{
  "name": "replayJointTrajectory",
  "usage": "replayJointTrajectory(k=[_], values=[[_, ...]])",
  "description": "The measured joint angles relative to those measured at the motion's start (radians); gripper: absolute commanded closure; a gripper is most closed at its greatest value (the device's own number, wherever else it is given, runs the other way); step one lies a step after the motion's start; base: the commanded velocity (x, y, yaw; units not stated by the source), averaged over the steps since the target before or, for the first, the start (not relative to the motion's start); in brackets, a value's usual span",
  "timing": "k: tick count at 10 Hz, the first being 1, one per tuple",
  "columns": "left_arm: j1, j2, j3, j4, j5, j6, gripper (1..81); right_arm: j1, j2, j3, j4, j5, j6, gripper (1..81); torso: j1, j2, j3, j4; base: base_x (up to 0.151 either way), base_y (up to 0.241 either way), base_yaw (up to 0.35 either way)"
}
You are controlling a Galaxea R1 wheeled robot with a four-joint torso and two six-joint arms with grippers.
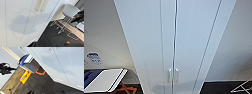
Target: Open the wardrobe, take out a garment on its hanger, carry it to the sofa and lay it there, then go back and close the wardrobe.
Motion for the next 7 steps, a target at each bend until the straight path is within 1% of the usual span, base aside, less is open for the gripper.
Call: replayJointTrajectory(k=[3,5,7], values=[[-0.106,-0.018,0.054,-0.001,0.042,-0.001,1.0,0.093,0.007,0.018,0.0,-0.02,0.001,1.0,0.0,0.0,0.0,0.0,0.0,0.0,0.0],[-0.199,-0.023,0.075,-0.003,0.103,0.0,1.0,0.168,0.022,0.024,0.0,-0.046,0.006,1.0,0.001,0.0,0.0,0.0,0.0,0.0,0.0],[-0.279,0.002,0.088,-0.013,0.152,-0.001,1.0,0.227,0.044,0.024,0.0,-0.066,0.007,1.0,0.001,0.001,-0.001,0.0,0.0,0.0,0.0]])
